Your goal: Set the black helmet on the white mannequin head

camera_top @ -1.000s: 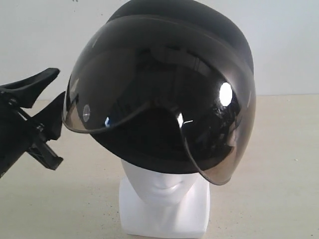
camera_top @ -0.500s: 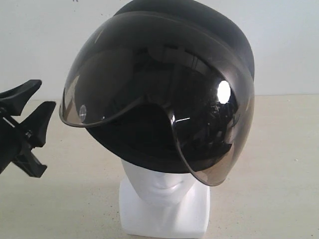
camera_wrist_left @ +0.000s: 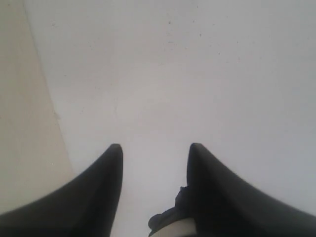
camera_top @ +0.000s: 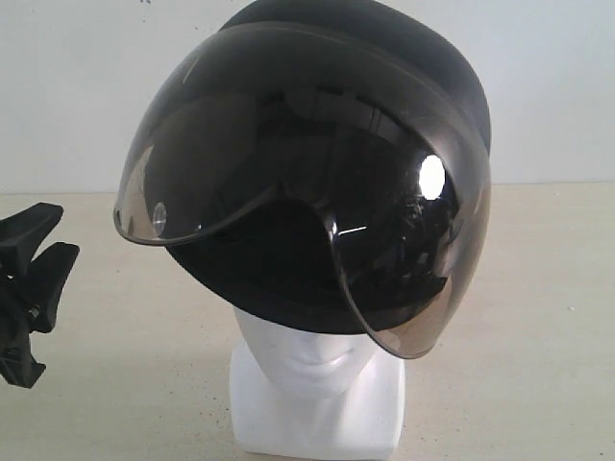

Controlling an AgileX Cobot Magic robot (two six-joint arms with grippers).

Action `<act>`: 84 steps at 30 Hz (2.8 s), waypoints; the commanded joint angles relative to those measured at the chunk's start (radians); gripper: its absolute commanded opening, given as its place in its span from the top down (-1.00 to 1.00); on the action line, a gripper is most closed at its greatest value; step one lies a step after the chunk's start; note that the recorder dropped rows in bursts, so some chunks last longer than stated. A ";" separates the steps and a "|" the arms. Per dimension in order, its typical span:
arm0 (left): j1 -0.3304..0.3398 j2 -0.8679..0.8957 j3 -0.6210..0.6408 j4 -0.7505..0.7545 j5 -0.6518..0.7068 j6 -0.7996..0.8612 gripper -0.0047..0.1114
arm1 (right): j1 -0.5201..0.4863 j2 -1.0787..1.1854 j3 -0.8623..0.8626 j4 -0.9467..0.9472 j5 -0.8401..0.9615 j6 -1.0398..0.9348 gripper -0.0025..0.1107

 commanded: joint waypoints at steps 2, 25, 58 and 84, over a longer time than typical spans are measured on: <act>0.001 0.001 0.006 0.057 -0.001 0.109 0.22 | -0.002 -0.004 0.000 -0.003 -0.003 -0.003 0.96; 0.001 -0.100 0.133 0.264 -0.001 0.339 0.23 | -0.002 -0.004 0.000 -0.003 -0.003 -0.003 0.96; 0.001 -0.627 0.159 1.082 0.716 0.185 0.23 | -0.002 -0.004 0.000 -0.003 -0.003 -0.003 0.96; 0.001 -0.627 0.159 1.246 0.692 0.102 0.23 | -0.002 -0.004 0.000 -0.003 -0.003 -0.002 0.96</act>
